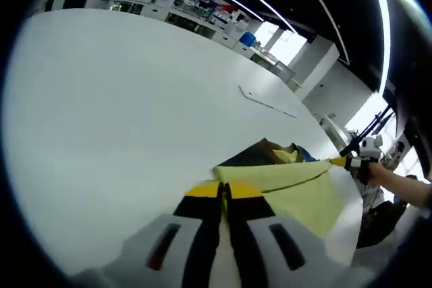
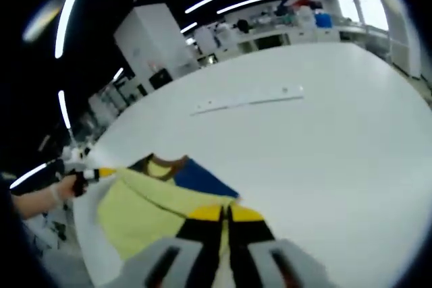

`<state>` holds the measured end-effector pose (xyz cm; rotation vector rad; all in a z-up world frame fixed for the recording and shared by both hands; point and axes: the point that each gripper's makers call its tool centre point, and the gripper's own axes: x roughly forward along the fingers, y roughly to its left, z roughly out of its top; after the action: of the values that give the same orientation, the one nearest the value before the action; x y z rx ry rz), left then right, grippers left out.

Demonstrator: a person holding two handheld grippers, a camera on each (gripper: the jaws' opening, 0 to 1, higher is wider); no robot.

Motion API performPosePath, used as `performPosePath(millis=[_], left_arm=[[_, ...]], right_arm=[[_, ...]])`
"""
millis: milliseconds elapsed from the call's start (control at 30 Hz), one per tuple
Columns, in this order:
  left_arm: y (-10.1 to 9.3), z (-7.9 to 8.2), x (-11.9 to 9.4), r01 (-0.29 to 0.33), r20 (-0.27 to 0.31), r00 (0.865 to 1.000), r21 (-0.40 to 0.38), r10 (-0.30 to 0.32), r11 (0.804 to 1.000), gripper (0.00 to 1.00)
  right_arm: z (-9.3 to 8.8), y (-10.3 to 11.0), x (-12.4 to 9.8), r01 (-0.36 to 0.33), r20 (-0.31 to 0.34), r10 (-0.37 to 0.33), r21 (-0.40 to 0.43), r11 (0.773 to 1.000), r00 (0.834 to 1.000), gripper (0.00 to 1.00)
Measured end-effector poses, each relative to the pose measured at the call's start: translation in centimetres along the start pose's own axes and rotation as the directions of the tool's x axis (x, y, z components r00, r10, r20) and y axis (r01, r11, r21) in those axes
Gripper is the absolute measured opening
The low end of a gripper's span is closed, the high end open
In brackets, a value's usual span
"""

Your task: Fold the garment on the visible template until the final outline fits inside the template.

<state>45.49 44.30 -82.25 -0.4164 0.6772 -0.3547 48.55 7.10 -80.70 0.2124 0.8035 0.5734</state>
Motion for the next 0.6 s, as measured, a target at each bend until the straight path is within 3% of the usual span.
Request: performPosePath(millis=[100, 200, 333, 433, 600], left_arm=[[-0.2, 0.2, -0.1, 0.013, 0.005, 1.000, 0.020, -0.013, 1.000, 0.03], [-0.5, 0.2, -0.4, 0.015, 0.008, 1.000, 0.042, -0.015, 0.999, 0.15], [-1.6, -0.2, -1.1, 0.032, 0.005, 0.999, 0.086, -0.032, 0.996, 0.30], [-2.1, -0.3, -1.4, 0.038, 0.002, 0.999, 0.141, -0.039, 0.989, 0.49], [-2.5, -0.5, -1.6, 0.084, -0.012, 0.996, 0.136, -0.083, 0.987, 0.68]], right_arm=[[0.0, 0.1, -0.2, -0.005, 0.003, 0.005, -0.008, 1.000, 1.000, 0.01], [0.1, 0.0, -0.4, -0.012, 0.005, 0.012, -0.010, 1.000, 1.000, 0.09], [-0.4, 0.7, -1.1, -0.045, 0.015, 0.046, -0.057, 0.997, 0.999, 0.28], [-0.8, 1.2, -1.4, -0.072, 0.014, 0.074, -0.101, 0.992, 0.997, 0.44], [-1.6, 2.5, -2.0, -0.132, 0.021, 0.135, -0.120, 0.984, 0.991, 0.62]])
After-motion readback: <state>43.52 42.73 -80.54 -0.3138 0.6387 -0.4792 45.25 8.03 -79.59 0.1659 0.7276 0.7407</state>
